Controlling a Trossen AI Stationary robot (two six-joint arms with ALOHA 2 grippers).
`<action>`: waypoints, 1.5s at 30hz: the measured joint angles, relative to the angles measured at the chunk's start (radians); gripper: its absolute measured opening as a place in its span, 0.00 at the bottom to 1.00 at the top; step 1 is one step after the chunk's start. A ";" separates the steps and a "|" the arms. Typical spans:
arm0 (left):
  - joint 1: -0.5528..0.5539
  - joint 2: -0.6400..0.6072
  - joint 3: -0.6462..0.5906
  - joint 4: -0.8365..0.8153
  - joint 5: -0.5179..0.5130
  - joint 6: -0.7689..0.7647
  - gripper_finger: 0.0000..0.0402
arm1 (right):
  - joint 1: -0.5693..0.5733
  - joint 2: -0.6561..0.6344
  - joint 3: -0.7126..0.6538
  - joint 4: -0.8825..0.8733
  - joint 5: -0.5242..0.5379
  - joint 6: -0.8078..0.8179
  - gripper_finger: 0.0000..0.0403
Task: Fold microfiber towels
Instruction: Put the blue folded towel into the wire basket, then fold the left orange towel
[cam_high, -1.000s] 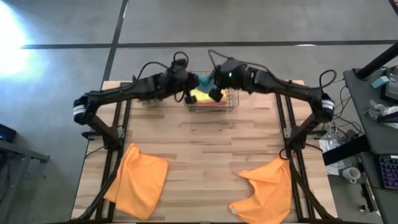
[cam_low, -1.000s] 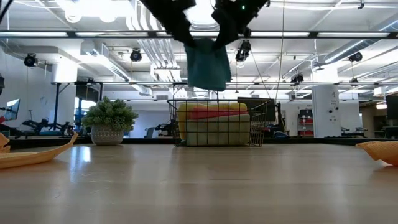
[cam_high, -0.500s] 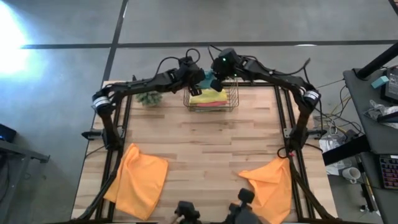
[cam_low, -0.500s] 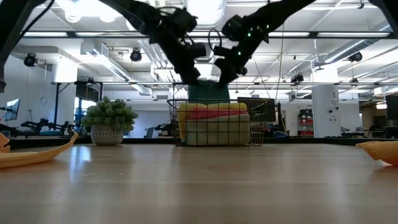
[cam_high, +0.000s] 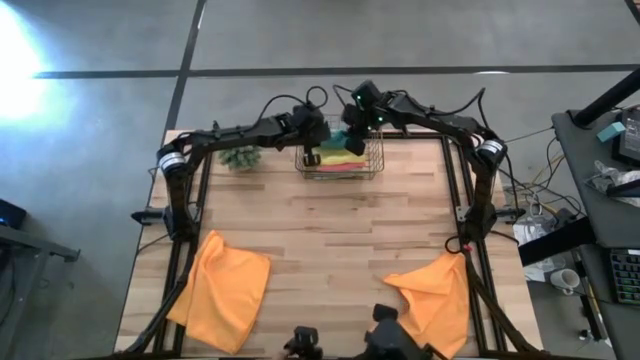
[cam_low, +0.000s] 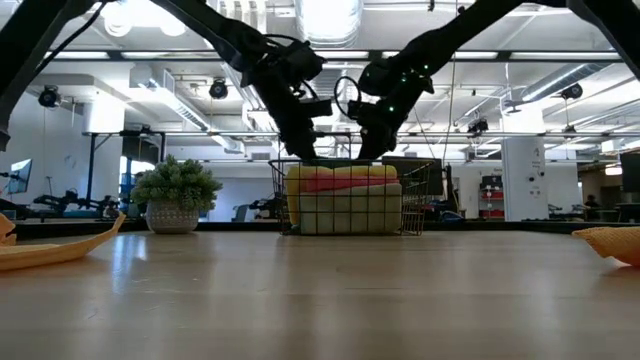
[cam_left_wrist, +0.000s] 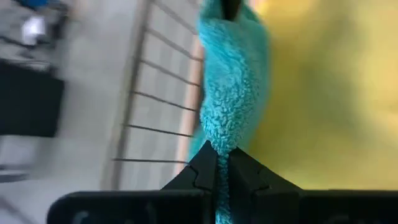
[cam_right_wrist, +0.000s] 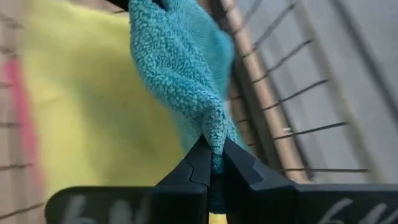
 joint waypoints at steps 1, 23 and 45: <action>-0.005 -0.002 0.000 -0.027 0.016 -0.006 0.00 | 0.002 0.000 0.000 -0.016 -0.025 0.000 0.02; -0.045 -0.011 0.020 -0.241 0.092 -0.019 0.17 | 0.070 -0.004 0.000 -0.142 -0.149 0.035 0.23; -0.069 -0.226 0.176 -0.582 -0.004 -0.251 0.38 | 0.070 -0.093 0.192 -0.386 -0.148 0.010 0.31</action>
